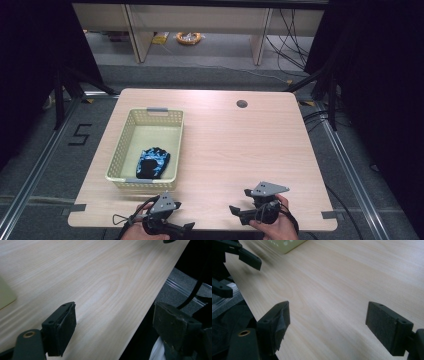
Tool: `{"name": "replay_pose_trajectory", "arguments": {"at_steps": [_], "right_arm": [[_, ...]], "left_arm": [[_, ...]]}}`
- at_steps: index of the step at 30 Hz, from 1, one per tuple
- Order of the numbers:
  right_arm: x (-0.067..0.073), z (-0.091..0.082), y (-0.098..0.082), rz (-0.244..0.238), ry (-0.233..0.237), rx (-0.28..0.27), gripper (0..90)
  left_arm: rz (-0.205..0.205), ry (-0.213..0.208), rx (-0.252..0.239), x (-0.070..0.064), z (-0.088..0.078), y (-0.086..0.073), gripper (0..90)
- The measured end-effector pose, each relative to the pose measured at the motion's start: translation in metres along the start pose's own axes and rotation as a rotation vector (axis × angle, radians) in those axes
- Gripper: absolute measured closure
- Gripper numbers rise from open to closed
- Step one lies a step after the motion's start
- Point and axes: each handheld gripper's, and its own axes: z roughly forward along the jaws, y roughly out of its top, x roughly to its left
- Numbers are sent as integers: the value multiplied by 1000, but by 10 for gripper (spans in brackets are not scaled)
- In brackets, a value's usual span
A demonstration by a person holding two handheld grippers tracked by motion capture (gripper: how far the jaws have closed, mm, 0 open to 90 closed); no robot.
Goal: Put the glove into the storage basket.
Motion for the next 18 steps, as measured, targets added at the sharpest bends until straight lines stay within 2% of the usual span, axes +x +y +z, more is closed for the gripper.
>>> {"name": "replay_pose_trajectory", "arguments": {"at_steps": [1, 2, 3, 5, 6, 8, 9, 11, 12, 13, 18], "right_arm": [[0, -1, -1, -7, -9, 12, 195], [0, -1, -3, -17, -14, 9, 194], [0, 0, -4, -33, -1, 16, 192], [2, -1, -5, -41, -25, 29, 191], [3, -1, -5, -42, -26, 25, 190], [4, -2, -7, -41, -26, 31, 188], [3, -2, -7, -45, -31, 39, 188], [4, -2, -8, -41, -27, 48, 186], [3, -1, -8, -59, -20, 50, 186], [5, -2, -9, -46, -35, 47, 186], [5, 0, -9, -56, -26, 52, 185]], "left_arm": [[-3, 5, -19, 0, 0, -1, 186], [-4, 4, -7, 0, 0, -3, 187], [-13, 8, -23, 0, 1, -3, 187], [-10, 10, -29, 0, 0, -4, 188], [10, 18, -15, 1, -1, -4, 188], [-6, 9, -29, -1, -1, -4, 187], [-31, 1, -31, -2, 0, -5, 187], [-33, -9, -14, -2, -2, -6, 187], [0, 13, -8, 0, -2, -7, 186], [11, 10, -7, 0, -2, -7, 186], [-2, 8, -20, -1, -1, -7, 186]]}}
